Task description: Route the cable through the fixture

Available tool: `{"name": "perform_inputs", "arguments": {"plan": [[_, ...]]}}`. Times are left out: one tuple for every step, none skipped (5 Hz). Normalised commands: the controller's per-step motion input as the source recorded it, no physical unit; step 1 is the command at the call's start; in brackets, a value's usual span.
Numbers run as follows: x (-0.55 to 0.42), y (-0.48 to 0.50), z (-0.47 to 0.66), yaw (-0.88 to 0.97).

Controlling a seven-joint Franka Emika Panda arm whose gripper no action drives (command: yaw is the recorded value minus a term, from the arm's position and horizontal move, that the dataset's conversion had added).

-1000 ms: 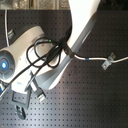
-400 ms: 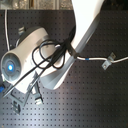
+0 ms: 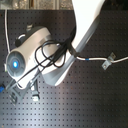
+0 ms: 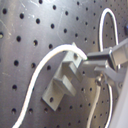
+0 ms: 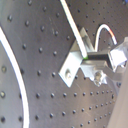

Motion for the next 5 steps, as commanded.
{"name": "perform_inputs", "arguments": {"plan": [[-0.224, -0.262, -0.04, 0.59], [-0.077, -0.27, -0.09, 0.21], [-0.055, -0.283, -0.53, 0.25], [-0.074, -0.331, -0.51, 0.2], [0.057, -0.427, -0.14, 0.16]]}}
